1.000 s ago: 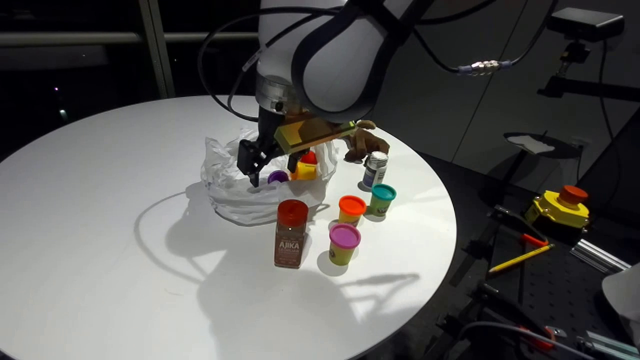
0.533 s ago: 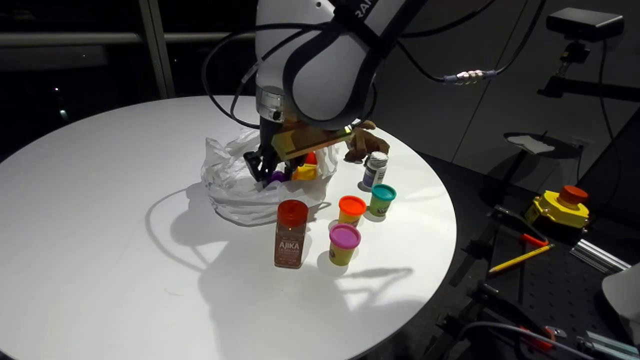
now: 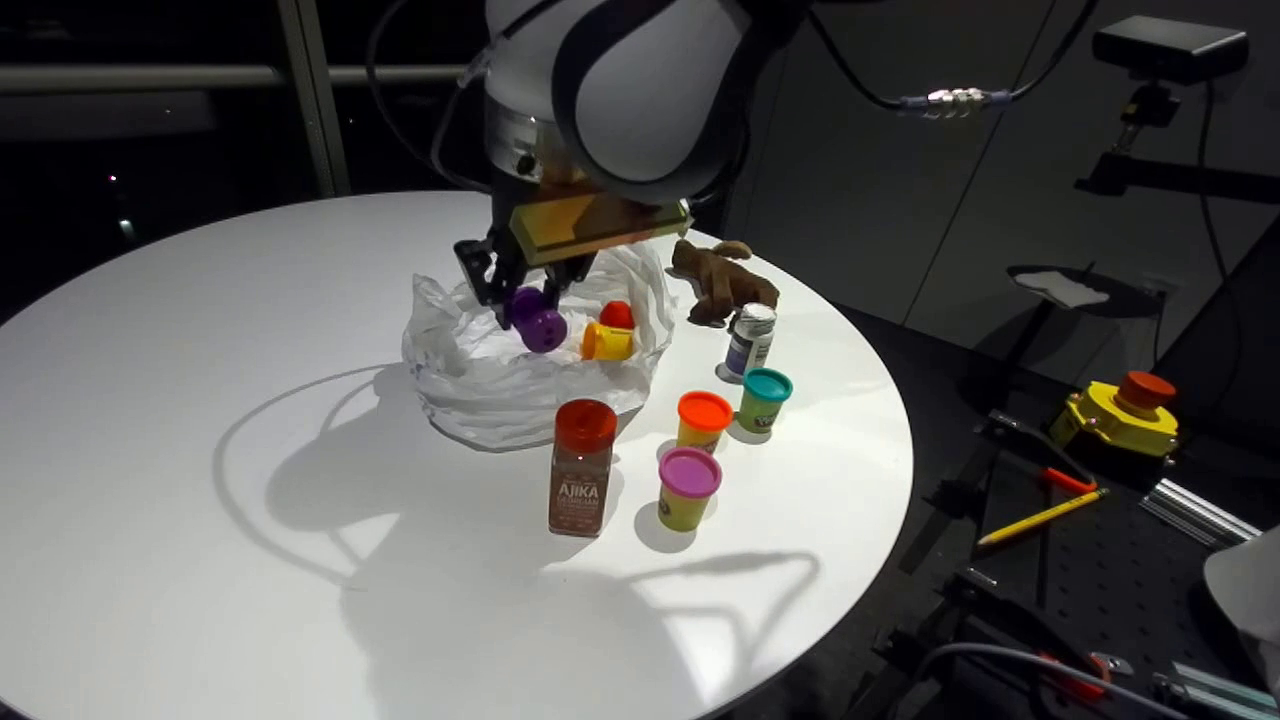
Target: Pick the objects in the plastic bag and put them on the table
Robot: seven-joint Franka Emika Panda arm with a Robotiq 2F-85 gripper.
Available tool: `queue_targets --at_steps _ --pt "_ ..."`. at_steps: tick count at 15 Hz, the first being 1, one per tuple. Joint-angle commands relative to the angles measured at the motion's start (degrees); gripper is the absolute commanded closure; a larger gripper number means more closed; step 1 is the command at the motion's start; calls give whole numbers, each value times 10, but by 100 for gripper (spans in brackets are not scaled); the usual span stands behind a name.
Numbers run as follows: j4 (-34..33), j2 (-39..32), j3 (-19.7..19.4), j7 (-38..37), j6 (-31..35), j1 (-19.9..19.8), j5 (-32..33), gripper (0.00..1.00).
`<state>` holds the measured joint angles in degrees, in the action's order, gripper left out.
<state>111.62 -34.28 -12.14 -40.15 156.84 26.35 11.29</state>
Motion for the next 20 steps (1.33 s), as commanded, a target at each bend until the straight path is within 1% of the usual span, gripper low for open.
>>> queue_targets --at_steps 1,3,5,7,9,12,14,17,20 --pt "24 68 -25 -50 0 48 50 74" --pt "20 85 -15 -64 1 60 82 74" --pt "7 84 15 -53 -3 59 92 74" --pt "-10 65 62 -21 -5 46 72 74" --pt "-31 26 104 5 -1 32 49 74" --pt "-56 -26 146 44 -11 24 16 74" --pt "-74 -56 149 62 -21 27 2 74" --pt "-99 -95 140 81 -24 35 -10 74" --pt "-114 -107 142 100 -28 31 -21 74"
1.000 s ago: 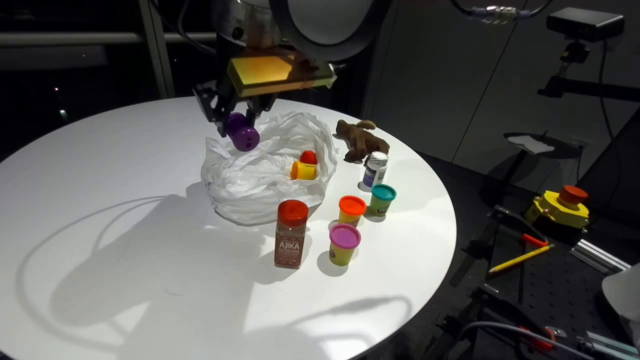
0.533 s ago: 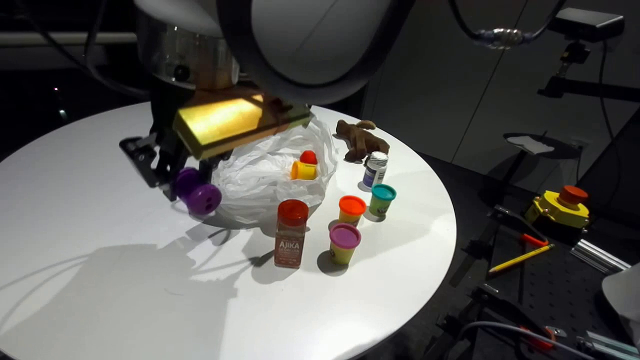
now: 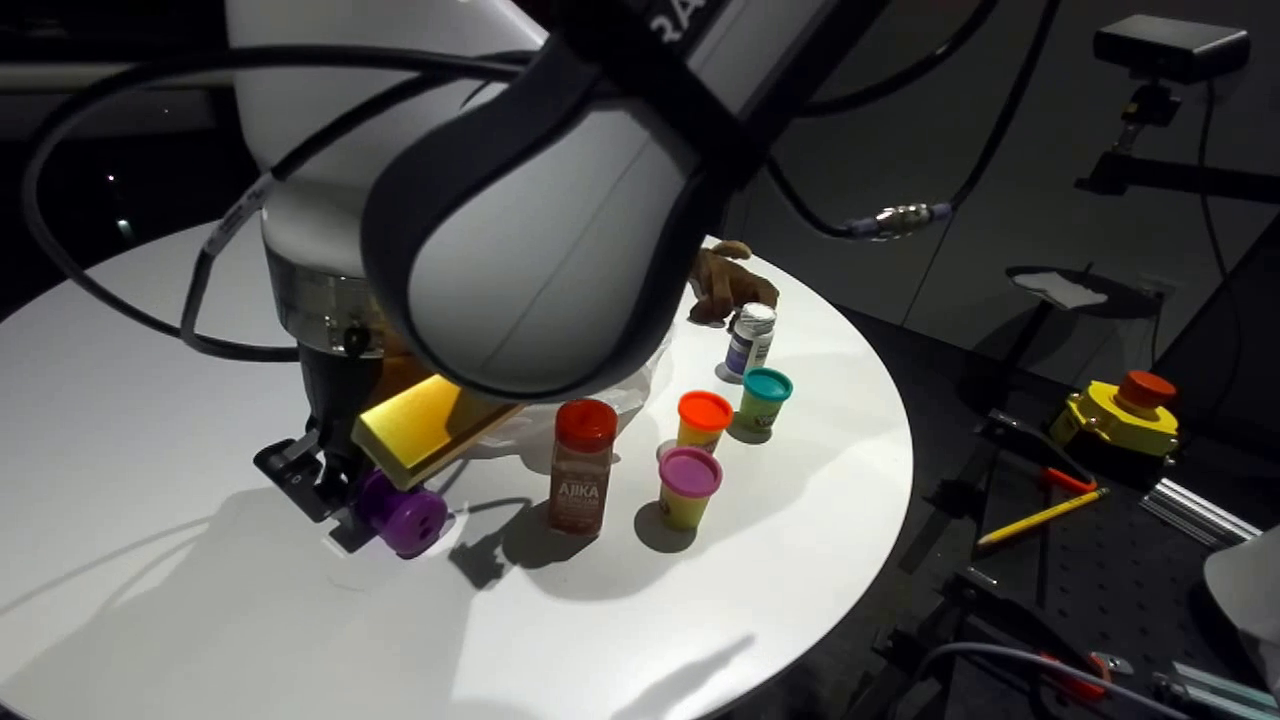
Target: Pick the objects in the plastic bag and put them on the table
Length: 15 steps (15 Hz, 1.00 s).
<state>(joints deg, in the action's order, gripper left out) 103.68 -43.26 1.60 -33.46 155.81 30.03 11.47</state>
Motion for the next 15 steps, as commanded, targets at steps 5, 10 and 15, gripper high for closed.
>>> queue_targets --at_steps 5,10,15 --pt "3 41 -21 43 -7 -3 -17 1" --pt "48 105 -71 15 -10 2 -1 0" --pt "97 157 -69 101 -59 -47 25 0"
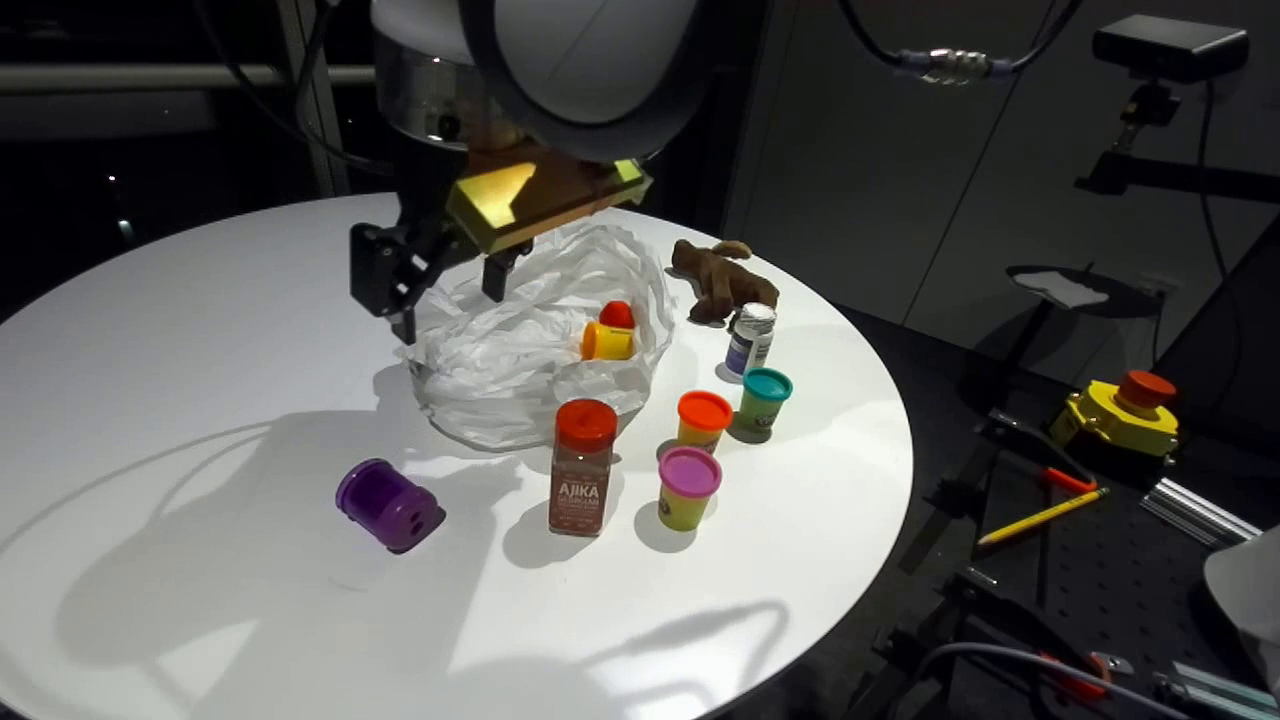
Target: Pick the objects in the plastic bag and put them on the table
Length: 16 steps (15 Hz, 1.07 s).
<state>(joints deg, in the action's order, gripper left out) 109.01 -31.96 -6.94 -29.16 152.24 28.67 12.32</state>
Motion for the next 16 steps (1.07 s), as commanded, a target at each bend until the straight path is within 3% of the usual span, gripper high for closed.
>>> queue_targets --at_steps 1,10,13,16 --pt "49 47 33 103 -32 -58 14 0" --pt "40 16 98 386 -30 -207 3 0" --pt "59 13 126 471 -42 -243 -2 0" --pt "62 -6 127 514 -50 -250 19 0"
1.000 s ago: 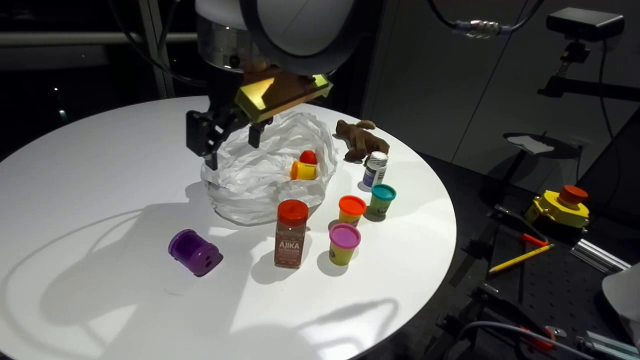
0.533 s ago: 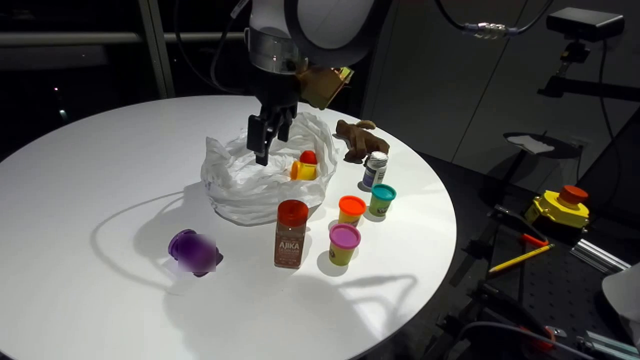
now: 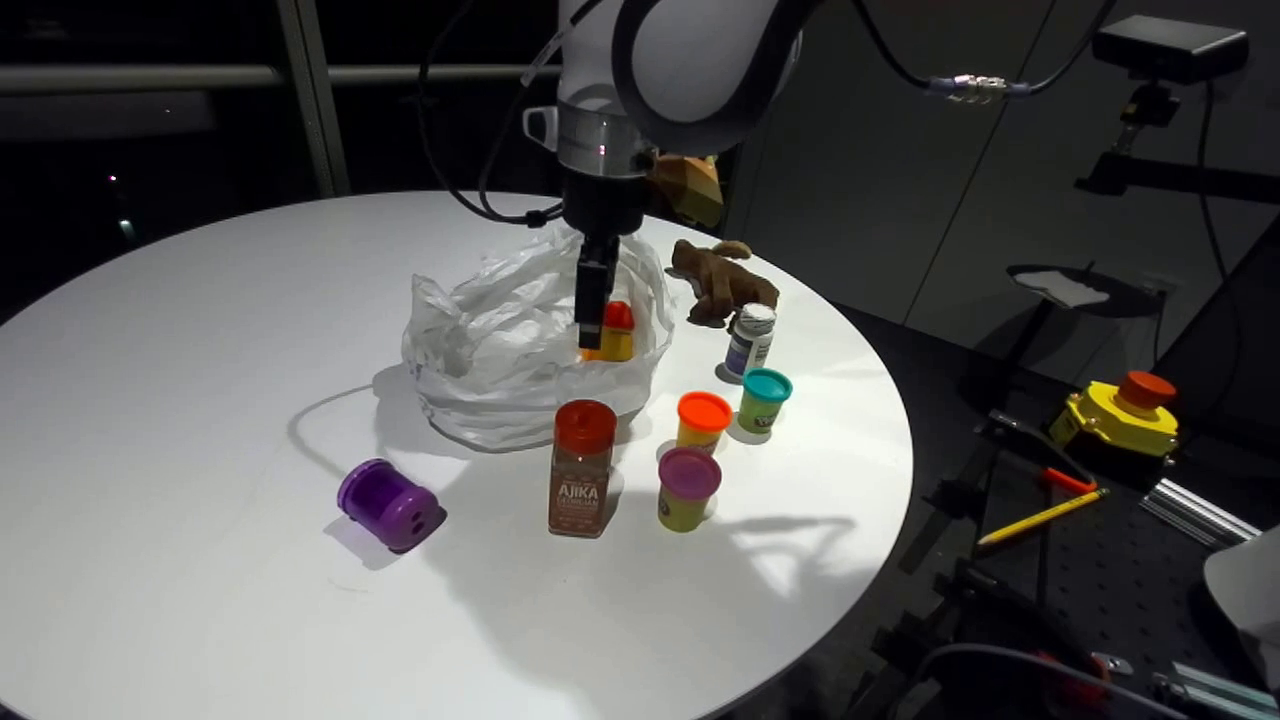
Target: Pick the objects in the plastic bag and put them on the table
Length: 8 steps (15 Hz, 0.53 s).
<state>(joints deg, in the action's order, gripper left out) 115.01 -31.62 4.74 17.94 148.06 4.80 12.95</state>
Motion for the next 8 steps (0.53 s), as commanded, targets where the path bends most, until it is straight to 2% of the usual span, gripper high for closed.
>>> queue_targets --at_steps 1,7,8 --pt "1 -16 7 49 -8 -9 20 0" --pt "-7 -31 -23 25 18 8 84 0" --pt "-3 -27 -21 28 17 5 83 25"
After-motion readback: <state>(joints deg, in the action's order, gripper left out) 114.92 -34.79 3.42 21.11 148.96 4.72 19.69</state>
